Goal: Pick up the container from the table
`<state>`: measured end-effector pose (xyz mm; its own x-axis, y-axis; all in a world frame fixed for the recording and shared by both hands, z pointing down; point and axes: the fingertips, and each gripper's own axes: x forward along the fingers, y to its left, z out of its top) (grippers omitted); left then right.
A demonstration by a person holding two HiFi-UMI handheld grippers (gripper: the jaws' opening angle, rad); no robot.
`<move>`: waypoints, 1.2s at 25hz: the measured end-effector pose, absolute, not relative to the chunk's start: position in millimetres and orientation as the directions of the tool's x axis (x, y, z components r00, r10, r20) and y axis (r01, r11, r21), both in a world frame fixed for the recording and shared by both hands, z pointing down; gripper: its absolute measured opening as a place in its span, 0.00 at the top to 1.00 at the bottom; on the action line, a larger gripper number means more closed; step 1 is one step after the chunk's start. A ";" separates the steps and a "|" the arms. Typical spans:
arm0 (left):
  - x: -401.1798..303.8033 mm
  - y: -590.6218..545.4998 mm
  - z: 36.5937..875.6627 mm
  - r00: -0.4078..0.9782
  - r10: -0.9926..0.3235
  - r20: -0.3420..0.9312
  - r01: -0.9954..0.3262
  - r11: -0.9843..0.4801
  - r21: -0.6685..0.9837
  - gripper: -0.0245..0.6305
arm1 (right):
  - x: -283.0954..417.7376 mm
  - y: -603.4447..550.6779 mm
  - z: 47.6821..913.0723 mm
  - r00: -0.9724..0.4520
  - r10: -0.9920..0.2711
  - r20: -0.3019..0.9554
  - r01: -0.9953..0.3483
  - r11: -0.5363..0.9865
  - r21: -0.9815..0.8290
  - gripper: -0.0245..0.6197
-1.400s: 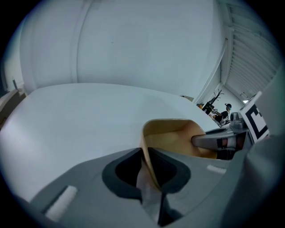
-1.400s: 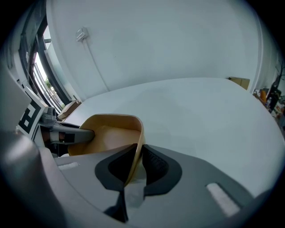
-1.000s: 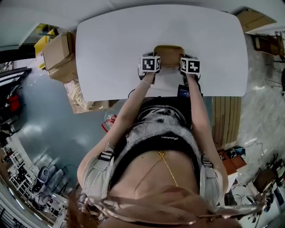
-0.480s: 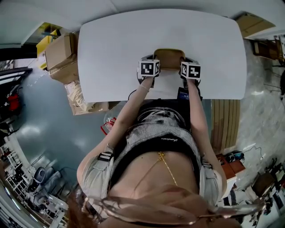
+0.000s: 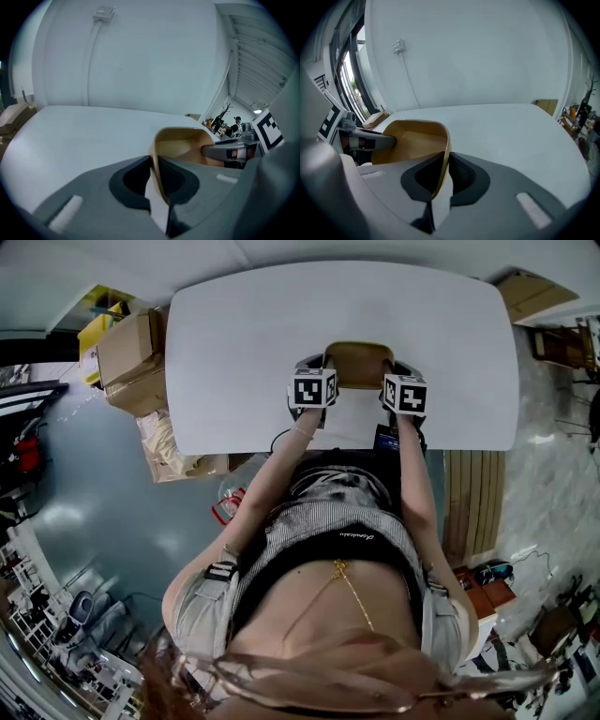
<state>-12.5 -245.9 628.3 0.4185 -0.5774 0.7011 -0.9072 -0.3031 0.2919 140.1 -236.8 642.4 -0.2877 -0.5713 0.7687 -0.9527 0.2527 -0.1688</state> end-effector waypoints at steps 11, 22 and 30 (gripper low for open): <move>-21.0 -242.0 586.0 0.423 -0.655 0.626 -0.906 -0.321 0.277 0.92 | 131.6 -235.4 594.9 -0.278 -0.641 0.715 -0.952 0.283 -0.117 0.89; -24.8 -239.8 533.7 0.432 -0.721 0.542 -0.902 -0.337 0.270 0.92 | 128.3 -232.3 542.5 -0.282 -0.710 0.645 -0.951 0.294 -0.093 0.88; -26.6 -242.0 511.8 0.440 -0.741 0.507 -0.898 -0.362 0.249 0.92 | 126.4 -231.6 522.3 -0.278 -0.745 0.607 -0.955 0.280 -0.093 0.88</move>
